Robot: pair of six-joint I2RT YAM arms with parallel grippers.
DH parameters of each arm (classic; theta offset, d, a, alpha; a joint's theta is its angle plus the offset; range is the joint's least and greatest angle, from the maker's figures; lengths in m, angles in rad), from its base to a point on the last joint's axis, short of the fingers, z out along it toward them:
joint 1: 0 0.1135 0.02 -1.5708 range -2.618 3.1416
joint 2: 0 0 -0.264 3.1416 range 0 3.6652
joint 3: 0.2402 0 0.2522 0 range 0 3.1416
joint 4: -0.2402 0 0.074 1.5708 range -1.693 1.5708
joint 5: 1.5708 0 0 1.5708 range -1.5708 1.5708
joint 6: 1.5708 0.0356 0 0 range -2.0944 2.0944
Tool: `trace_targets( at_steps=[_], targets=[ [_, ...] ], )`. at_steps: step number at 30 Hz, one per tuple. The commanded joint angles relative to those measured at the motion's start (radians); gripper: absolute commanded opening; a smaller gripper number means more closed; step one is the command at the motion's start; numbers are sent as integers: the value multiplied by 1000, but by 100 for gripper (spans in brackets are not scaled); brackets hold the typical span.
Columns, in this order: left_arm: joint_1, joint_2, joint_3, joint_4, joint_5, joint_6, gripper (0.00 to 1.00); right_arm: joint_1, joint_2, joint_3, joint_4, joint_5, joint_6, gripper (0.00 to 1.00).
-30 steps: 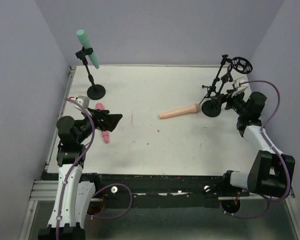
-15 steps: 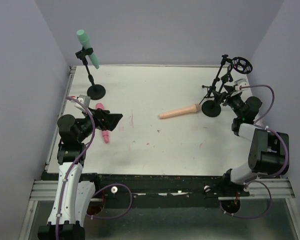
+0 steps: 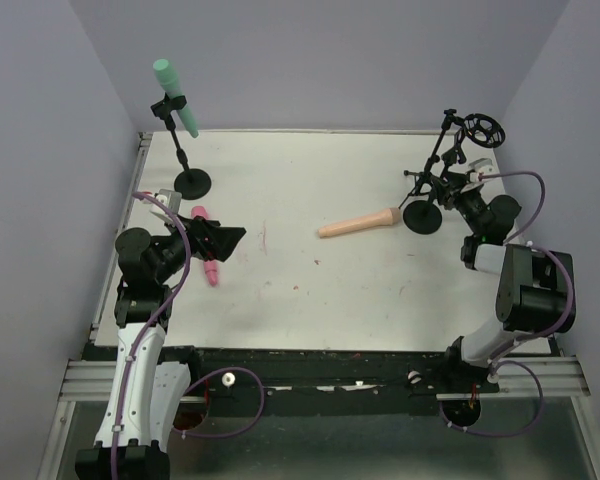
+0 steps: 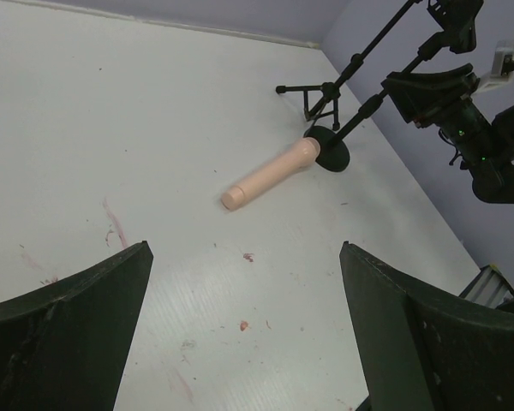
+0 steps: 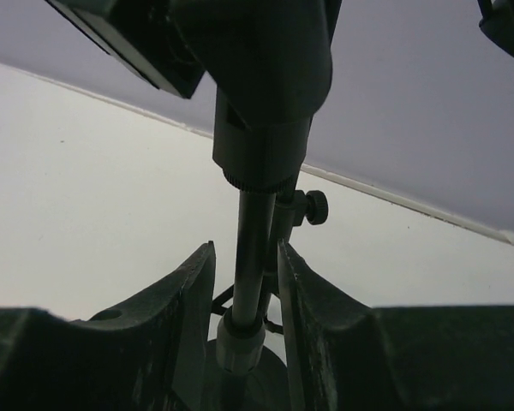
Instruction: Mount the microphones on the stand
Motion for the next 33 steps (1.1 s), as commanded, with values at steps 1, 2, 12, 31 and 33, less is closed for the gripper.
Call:
trace_targets(
  at_steps=[1, 2, 12, 31, 33],
  targets=[
    [-3, 0, 18, 2, 29, -8, 98, -1, 39, 37, 82, 16, 26, 42],
    [-3, 2, 18, 2, 30, -8, 98, -2, 40, 37, 87, 19, 22, 38],
    [-3, -6, 2, 85, 111, -46, 98, -16, -161, 57, -121, -66, -27, 4],
    [-3, -12, -25, 236, 223, -126, 98, 145, -372, 490, -1537, -771, -416, 3],
    [-3, -11, -31, 264, 239, -138, 98, 238, -365, 467, -1606, -783, -511, 3]
  ],
)
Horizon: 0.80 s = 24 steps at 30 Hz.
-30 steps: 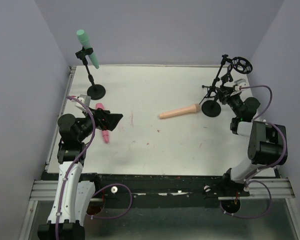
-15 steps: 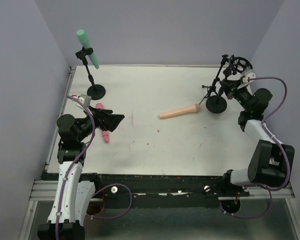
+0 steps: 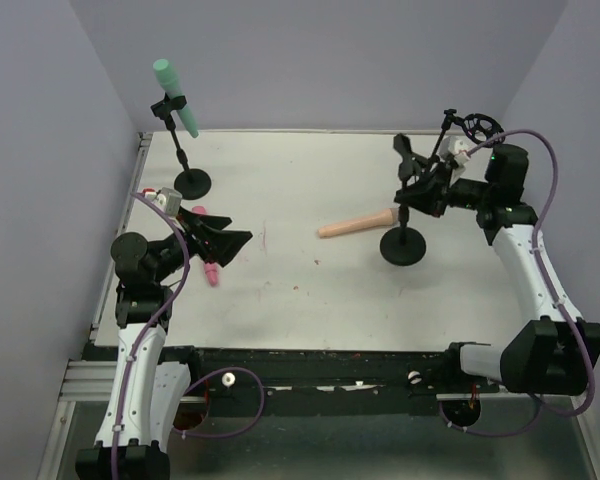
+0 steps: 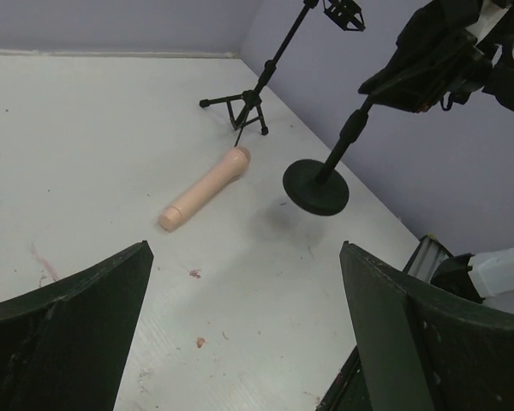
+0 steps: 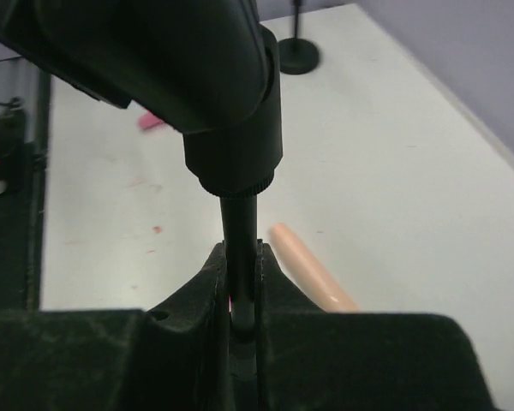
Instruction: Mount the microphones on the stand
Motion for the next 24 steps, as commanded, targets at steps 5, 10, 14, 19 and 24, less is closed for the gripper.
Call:
trace_targets(
  at_steps=[5, 10, 14, 19, 24],
  targets=[
    [-3, -8, -43, 154, 95, -63, 99, 327, 44, -39, -441, -163, -490, 3],
    [-1, -2, -85, 293, 128, -126, 98, 390, 145, 29, -556, -158, -675, 4],
    [-4, 15, -94, 328, 138, -144, 98, 401, 251, 129, -783, -155, -940, 4],
    [-3, 30, -100, 348, 141, -158, 99, 402, 356, 215, -1068, -164, -1269, 6],
    [-6, 37, -108, 369, 141, -166, 98, 404, 396, 185, -1084, -120, -1337, 9]
  ],
)
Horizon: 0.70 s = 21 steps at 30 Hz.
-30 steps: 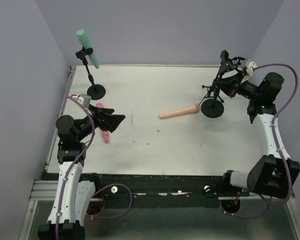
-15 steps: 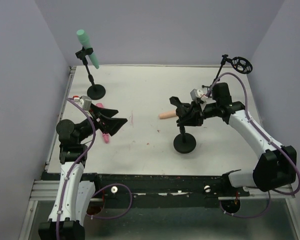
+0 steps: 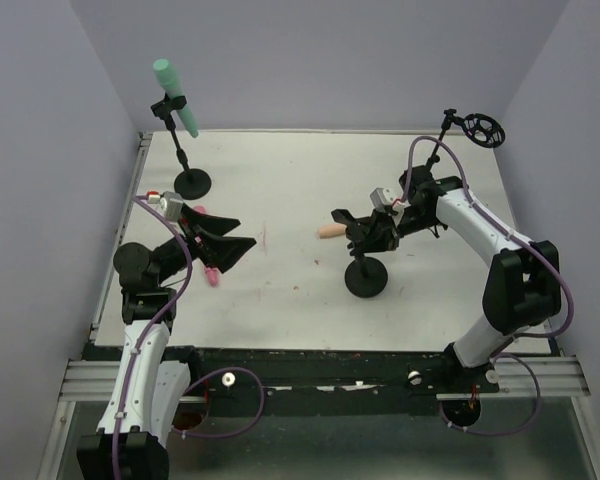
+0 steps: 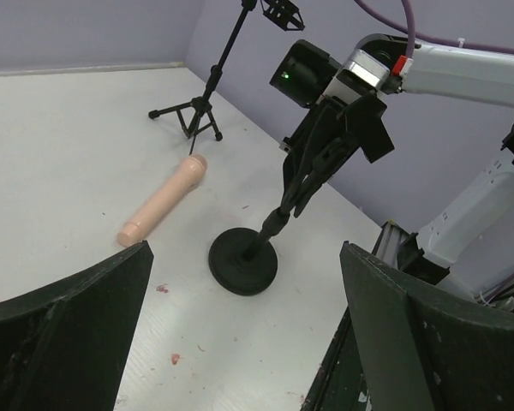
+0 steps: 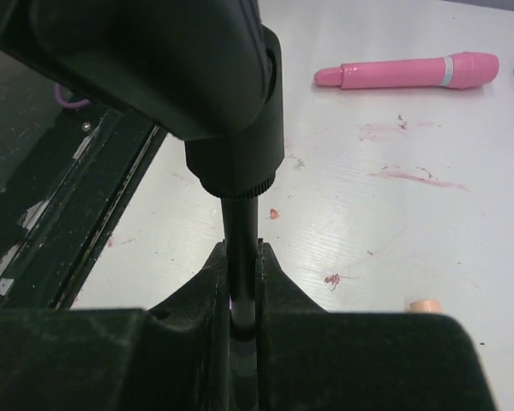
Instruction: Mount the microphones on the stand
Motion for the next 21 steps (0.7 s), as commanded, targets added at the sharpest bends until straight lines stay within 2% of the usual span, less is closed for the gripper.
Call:
trace_targets(
  at_steps=[1, 4, 7, 17, 21],
  targets=[
    [-6, 2, -13, 54, 30, -16, 98, 7, 24, -10, -107, 6, -154, 9],
    [-11, 1, -16, 56, 30, -15, 98, -5, 19, -46, -64, 18, -120, 12],
    [-14, 1, -18, 56, 30, -13, 98, -28, 5, -58, -52, 18, -101, 24],
    [-26, -12, -19, 54, 30, -9, 98, -115, -19, -69, -110, 12, -106, 40],
    [-31, -22, -18, 48, 27, -1, 98, -160, -34, -89, -104, 29, -56, 52]
  ],
)
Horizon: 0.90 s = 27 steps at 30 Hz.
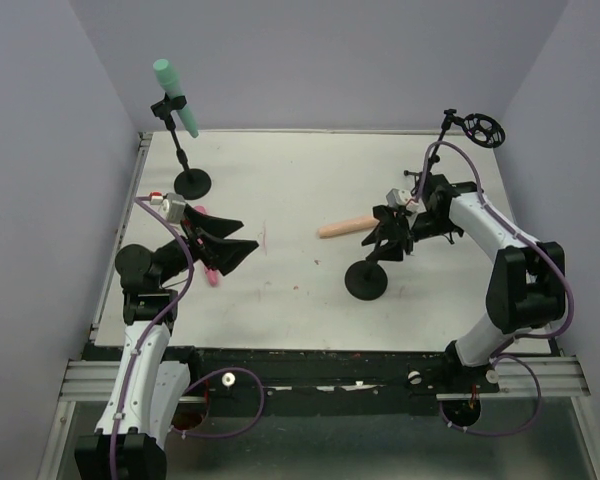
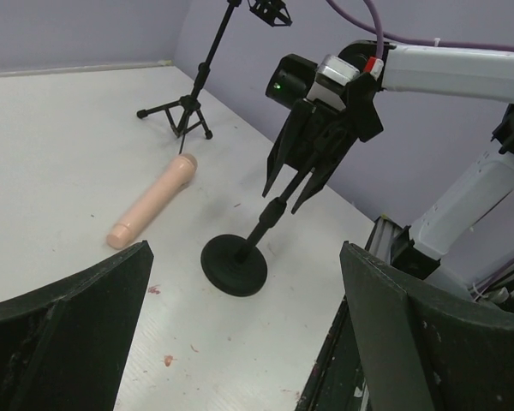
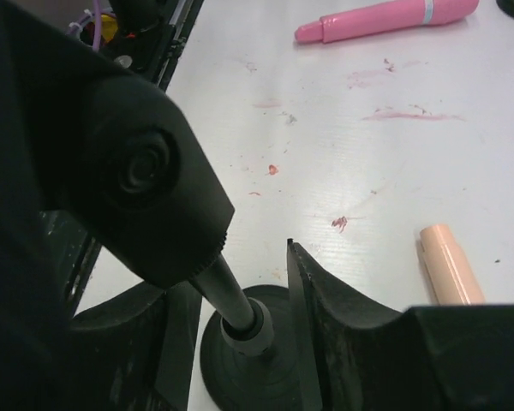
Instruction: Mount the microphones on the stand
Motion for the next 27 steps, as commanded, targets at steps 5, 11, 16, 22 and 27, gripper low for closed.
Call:
trace_targets(
  at_steps=[5, 11, 16, 22, 27],
  targets=[
    [-18, -26, -6, 11, 17, 17, 98, -108, -129, -89, 314, 132, 462, 75],
    [-70, -46, -1, -40, -12, 94, 98, -137, -223, -178, 570, 319, 713, 85],
    [-239, -116, 13, -237, -205, 390, 98, -259, -246, -125, 526, 381, 776, 86],
    [-559, -61, 28, -240, -472, 563, 98, -332, -371, -126, 536, 460, 907, 86],
    [-802, 173, 105, -159, -617, 744, 98, -332, -470, -186, 620, 350, 1127, 88]
  ],
)
